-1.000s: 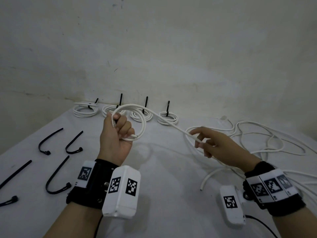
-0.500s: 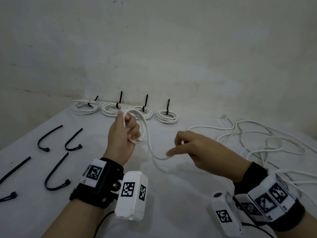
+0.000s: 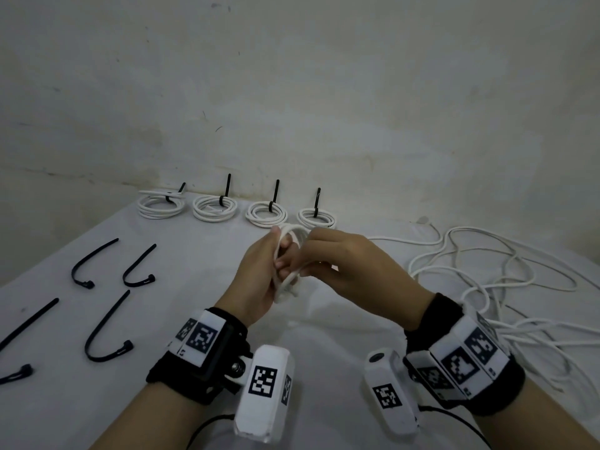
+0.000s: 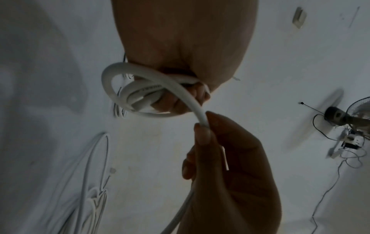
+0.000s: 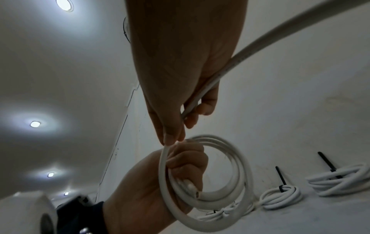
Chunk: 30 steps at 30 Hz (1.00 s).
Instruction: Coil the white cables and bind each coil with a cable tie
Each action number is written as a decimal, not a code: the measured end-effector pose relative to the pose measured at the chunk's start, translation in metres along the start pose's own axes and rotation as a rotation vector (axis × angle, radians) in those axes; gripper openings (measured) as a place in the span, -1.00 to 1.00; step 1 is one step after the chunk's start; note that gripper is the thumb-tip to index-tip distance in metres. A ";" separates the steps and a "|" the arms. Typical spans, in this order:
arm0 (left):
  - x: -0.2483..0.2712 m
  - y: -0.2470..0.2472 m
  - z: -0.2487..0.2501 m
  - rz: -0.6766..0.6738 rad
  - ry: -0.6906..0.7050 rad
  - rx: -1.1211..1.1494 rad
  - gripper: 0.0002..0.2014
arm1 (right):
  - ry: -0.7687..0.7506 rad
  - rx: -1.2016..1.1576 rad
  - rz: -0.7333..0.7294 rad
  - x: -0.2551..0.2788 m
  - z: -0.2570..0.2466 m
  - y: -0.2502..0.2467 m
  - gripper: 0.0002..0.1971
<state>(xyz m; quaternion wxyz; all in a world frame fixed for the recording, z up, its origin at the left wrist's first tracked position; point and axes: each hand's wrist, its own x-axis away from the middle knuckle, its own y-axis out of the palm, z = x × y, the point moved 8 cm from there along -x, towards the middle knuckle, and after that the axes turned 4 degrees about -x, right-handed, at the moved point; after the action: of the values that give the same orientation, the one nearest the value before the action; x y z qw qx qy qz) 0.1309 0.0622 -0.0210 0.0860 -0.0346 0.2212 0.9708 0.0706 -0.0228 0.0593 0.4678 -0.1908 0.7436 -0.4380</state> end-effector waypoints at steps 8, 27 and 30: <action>0.005 0.013 -0.005 -0.087 -0.037 -0.048 -0.57 | 0.044 -0.026 0.065 -0.001 0.010 -0.013 -0.95; 0.016 0.030 -0.009 -0.264 -0.180 0.221 -0.63 | 0.176 -0.005 0.104 0.003 0.038 -0.001 -0.64; 0.015 0.028 -0.009 -0.235 -0.185 0.208 -0.56 | 0.160 0.004 0.066 0.004 0.041 0.001 -0.68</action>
<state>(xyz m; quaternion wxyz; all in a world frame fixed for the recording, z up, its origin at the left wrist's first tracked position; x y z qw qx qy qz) 0.1115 0.0354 -0.0192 0.2221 0.0383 0.3059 0.9250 0.1043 -0.0441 0.0491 0.4215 -0.1296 0.7835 -0.4377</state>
